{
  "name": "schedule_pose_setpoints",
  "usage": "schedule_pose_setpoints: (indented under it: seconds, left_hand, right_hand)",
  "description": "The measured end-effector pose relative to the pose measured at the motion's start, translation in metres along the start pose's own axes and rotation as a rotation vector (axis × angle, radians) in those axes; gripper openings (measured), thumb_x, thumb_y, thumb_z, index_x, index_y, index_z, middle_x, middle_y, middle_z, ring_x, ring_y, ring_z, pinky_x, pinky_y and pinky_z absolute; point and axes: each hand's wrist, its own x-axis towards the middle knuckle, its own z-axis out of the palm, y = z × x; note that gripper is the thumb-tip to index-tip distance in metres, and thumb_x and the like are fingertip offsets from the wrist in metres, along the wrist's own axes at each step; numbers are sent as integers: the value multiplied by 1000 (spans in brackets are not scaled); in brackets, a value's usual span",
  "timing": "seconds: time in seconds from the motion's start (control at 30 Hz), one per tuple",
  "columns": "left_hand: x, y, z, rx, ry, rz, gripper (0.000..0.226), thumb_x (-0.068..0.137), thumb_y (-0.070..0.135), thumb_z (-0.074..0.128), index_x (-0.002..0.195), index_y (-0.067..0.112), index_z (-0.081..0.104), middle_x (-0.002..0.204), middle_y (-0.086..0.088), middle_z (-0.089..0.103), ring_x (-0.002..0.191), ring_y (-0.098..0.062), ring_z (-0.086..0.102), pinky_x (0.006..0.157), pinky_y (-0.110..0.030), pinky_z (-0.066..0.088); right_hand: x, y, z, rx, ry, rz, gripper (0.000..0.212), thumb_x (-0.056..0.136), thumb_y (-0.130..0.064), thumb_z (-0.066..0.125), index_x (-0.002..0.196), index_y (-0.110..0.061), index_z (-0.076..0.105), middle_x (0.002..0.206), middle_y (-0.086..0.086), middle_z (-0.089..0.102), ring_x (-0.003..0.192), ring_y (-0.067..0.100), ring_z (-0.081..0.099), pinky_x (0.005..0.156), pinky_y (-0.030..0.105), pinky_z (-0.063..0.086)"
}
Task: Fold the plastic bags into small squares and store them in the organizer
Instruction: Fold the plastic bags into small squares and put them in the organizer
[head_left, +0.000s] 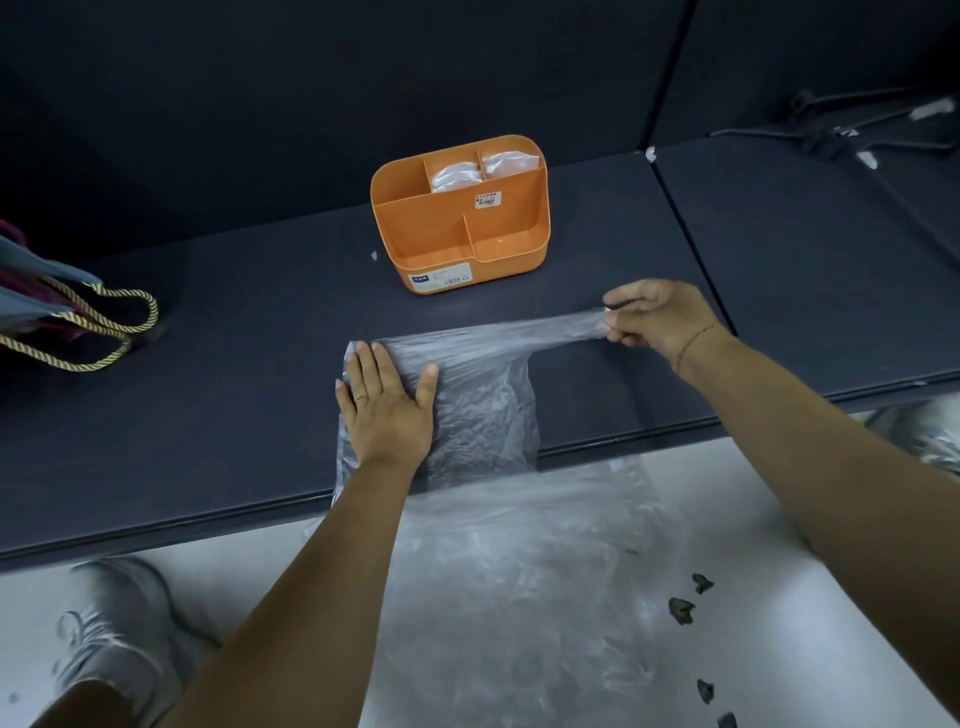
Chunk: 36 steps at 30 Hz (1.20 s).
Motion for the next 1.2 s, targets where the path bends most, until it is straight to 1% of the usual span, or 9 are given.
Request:
schedule_pose_setpoints:
  seconds: [0.2,0.37,0.47,0.63,0.83,0.9,1.0,1.1,1.2]
  left_hand:
    - [11,14,-5,-119,-29,-185,82,99,61,11,154,5,-10,163,-9,-17,150,-21,-18,120,-44,-14]
    - [27,30,-22,-415,-17,-352,79,100,61,12,156,8,-4,164,-6,-14,150,-19,-18,117,-47,-16]
    - [26,20,-26,-277,134,-134,68,104,51,15,157,10,2,165,-5,-8,150,-19,-15,117,-44,-17]
    - [19,-13,-5,90,37,84,74,100,58,11,156,12,-5,165,-2,-10,150,-17,-14,120,-42,-15]
    - [19,-17,-6,-166,163,128,68,103,53,10,157,12,5,165,-3,-1,151,-15,-8,121,-37,-14]
    - [9,-20,-6,-229,205,183,68,101,50,6,156,11,10,165,-2,5,151,-13,-4,120,-32,-13]
    - [-9,-28,0,-184,160,286,74,95,50,-2,156,11,13,164,0,8,149,-7,-3,119,-28,-13]
    - [-17,-40,5,76,81,316,77,87,49,-15,156,16,-2,164,3,-6,145,-4,-16,119,-35,-15]
    - [-19,-42,4,127,66,303,77,87,53,-16,156,20,-5,163,4,-11,148,-9,-16,118,-40,-16]
  right_hand:
    - [24,-4,27,11,243,-30,21,85,3,60,92,-14,69,71,1,68,68,6,64,80,18,52]
    - [51,-18,38,-25,355,-83,22,92,0,50,101,-13,66,94,-2,65,95,12,62,87,16,46]
    - [60,-17,42,-133,329,-88,19,96,-14,52,111,-10,64,98,-2,61,93,10,57,86,19,45]
    - [57,-2,39,-307,432,-125,17,93,-7,54,104,-10,67,98,2,68,88,8,58,72,9,40]
    - [24,-3,50,-443,589,-290,39,88,6,48,125,-4,55,126,15,49,114,27,51,101,27,40]
    - [-10,-4,83,-541,488,-507,47,83,10,46,128,0,54,132,19,49,123,32,48,110,28,32]
    - [-71,1,155,-730,73,-666,56,90,0,48,144,-4,39,151,16,36,143,31,28,121,34,9]
    - [-94,12,195,-934,-186,-557,57,104,-26,30,155,-15,6,163,4,-1,149,20,-8,120,38,-9]
    - [-79,34,169,-1137,-145,-428,66,101,-52,15,152,-21,-13,160,1,-21,146,18,-22,118,42,-14]
